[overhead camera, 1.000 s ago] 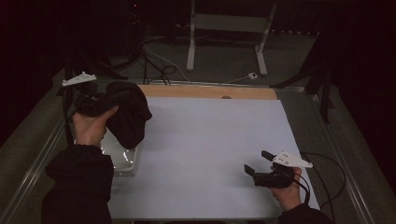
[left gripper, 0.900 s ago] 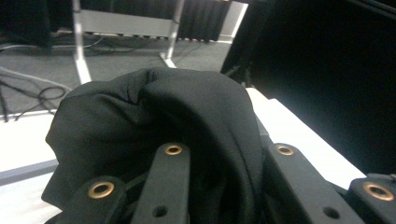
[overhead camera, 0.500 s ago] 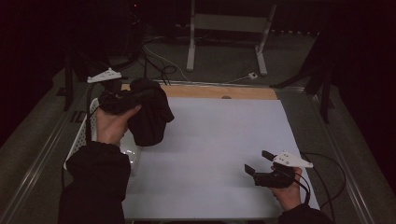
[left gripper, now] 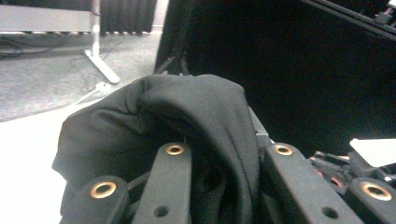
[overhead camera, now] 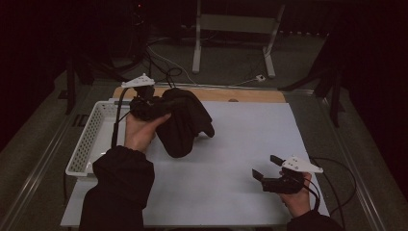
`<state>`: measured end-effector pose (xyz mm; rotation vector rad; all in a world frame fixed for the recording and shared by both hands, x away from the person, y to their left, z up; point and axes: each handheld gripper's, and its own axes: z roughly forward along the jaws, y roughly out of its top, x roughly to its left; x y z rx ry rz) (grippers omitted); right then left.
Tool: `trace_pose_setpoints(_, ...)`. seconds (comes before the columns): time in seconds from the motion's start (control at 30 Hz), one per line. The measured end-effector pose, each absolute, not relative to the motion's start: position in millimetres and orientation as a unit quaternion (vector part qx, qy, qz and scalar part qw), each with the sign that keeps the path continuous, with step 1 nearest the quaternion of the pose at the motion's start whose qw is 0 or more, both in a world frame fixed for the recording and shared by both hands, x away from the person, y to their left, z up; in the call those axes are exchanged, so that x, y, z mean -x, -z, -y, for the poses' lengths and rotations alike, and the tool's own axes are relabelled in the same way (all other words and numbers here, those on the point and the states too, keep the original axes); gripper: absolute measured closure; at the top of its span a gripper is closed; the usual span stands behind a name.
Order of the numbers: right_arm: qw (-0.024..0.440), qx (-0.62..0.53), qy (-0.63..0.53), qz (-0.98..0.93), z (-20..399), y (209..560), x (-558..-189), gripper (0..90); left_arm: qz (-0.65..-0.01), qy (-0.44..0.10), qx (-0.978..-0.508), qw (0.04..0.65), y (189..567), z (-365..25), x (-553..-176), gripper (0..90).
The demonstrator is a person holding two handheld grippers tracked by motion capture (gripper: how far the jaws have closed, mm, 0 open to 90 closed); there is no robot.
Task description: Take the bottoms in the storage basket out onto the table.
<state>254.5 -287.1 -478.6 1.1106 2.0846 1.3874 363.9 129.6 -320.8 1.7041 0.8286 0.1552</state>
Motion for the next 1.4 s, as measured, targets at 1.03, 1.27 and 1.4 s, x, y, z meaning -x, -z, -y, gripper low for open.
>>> trace_pose_setpoints(1.03, 0.200, -0.397, -0.498, -0.744, 288.0, 477.9, -254.3, 8.0, -0.362, -0.002, -0.801, 0.477, 426.7, -22.8, -381.1, 23.3)
trace_pose_setpoints(1.27, 0.199, -0.396, -0.497, -0.746, 287.4, 478.3, -255.1, 8.0, -0.369, -0.041, -0.798, 0.474, 421.6, -38.4, -377.1, 0.0)
trace_pose_setpoints(1.4, 0.200, -0.397, -0.496, -0.746, 288.0, 478.5, -254.9, 8.0, -0.365, -0.075, -0.791, 0.485, 414.8, -47.9, -369.9, 0.0)
